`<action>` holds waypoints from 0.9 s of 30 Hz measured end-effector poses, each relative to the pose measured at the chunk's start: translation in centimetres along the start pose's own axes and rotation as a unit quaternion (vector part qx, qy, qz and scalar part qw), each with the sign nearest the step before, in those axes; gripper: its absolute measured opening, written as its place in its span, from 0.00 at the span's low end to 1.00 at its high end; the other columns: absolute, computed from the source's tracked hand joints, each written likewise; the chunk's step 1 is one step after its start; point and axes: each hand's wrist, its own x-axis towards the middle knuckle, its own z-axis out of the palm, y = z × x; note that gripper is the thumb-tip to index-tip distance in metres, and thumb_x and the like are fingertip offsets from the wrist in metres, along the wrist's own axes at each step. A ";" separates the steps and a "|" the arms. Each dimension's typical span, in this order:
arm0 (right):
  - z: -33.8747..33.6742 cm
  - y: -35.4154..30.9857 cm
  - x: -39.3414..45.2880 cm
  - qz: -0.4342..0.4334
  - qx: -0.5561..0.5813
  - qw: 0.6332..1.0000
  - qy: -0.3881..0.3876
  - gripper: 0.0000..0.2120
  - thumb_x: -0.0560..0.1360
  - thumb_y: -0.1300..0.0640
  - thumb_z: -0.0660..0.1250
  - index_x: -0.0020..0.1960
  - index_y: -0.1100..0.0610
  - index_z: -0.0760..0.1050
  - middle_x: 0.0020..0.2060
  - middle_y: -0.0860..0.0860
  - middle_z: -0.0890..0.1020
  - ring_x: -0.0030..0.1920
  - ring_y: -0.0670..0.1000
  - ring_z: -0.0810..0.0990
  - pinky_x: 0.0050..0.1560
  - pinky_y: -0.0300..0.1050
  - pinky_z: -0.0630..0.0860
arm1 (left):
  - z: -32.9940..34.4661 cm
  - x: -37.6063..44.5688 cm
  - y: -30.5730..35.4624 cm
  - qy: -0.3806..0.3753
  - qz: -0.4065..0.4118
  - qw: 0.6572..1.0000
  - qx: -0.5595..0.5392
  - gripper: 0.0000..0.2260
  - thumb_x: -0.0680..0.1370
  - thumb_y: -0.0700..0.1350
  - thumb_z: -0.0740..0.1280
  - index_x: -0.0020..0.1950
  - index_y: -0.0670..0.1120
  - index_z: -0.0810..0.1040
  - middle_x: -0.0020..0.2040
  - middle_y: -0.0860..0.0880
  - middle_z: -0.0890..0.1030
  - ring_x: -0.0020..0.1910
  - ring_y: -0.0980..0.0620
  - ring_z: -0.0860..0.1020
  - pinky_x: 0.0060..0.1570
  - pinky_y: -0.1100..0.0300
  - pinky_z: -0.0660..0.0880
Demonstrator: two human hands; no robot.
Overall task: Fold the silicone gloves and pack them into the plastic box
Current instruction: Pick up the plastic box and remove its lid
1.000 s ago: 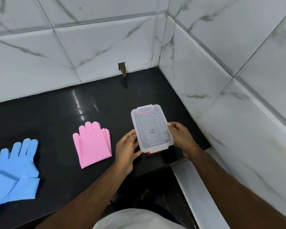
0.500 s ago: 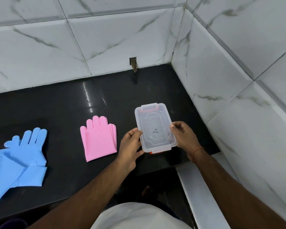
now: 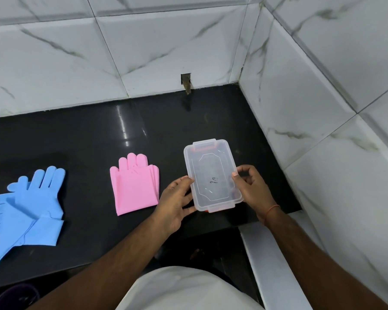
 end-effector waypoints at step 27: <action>0.9 -1.9 -0.7 -0.215 -0.302 0.929 0.026 0.24 0.76 0.36 0.72 0.67 0.44 0.73 0.71 0.47 0.76 0.68 0.47 0.75 0.68 0.44 0.72 | 1.8 -1.6 4.2 0.030 0.129 0.986 0.102 0.10 0.87 0.51 0.68 0.66 0.49 0.82 0.49 0.55 0.91 0.45 0.59 0.90 0.34 0.67 0.83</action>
